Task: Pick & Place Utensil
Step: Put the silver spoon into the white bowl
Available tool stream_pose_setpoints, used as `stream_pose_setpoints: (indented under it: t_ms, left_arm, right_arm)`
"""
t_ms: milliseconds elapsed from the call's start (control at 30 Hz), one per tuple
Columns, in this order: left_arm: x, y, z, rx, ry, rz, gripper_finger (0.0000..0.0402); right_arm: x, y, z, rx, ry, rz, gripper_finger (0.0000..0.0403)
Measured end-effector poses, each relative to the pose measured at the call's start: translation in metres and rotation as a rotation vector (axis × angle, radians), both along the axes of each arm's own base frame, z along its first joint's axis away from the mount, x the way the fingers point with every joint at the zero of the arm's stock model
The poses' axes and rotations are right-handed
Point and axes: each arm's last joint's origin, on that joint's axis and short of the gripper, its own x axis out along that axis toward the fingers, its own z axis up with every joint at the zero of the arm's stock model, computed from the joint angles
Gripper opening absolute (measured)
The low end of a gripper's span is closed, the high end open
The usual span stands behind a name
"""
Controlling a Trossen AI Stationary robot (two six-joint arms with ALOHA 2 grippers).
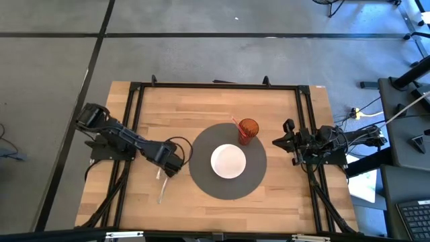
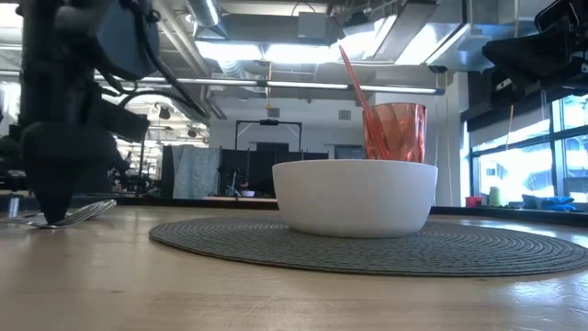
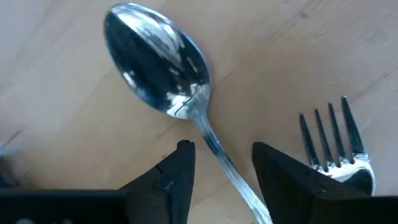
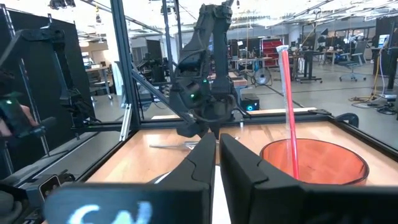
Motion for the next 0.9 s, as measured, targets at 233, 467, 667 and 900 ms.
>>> stream_pose_setpoints:
  t_ms: [233,467,667,900]
  left_arm:
    - [0.001,0.009,-0.001,-0.04,-0.006,-0.05,0.0124]
    - [0.003,0.01,-0.001,-0.047,-0.018,-0.077,0.0062]
    - [0.003,0.01,-0.001,-0.018,-0.029,-0.078,0.0012]
    - [0.008,0.006,0.009,0.089,-0.007,-0.173,0.0008]
  right_arm:
    - [0.0,0.0,-0.001,-0.004,0.006,-0.001,0.0023]
    - [0.0,0.0,-0.001,-0.006,0.013,-0.001,0.0023]
    - [0.0,0.0,-0.002,-0.007,0.022,-0.001,0.0023]
    - [0.0,0.0,-0.002,-0.009,0.023,-0.002,0.0023]
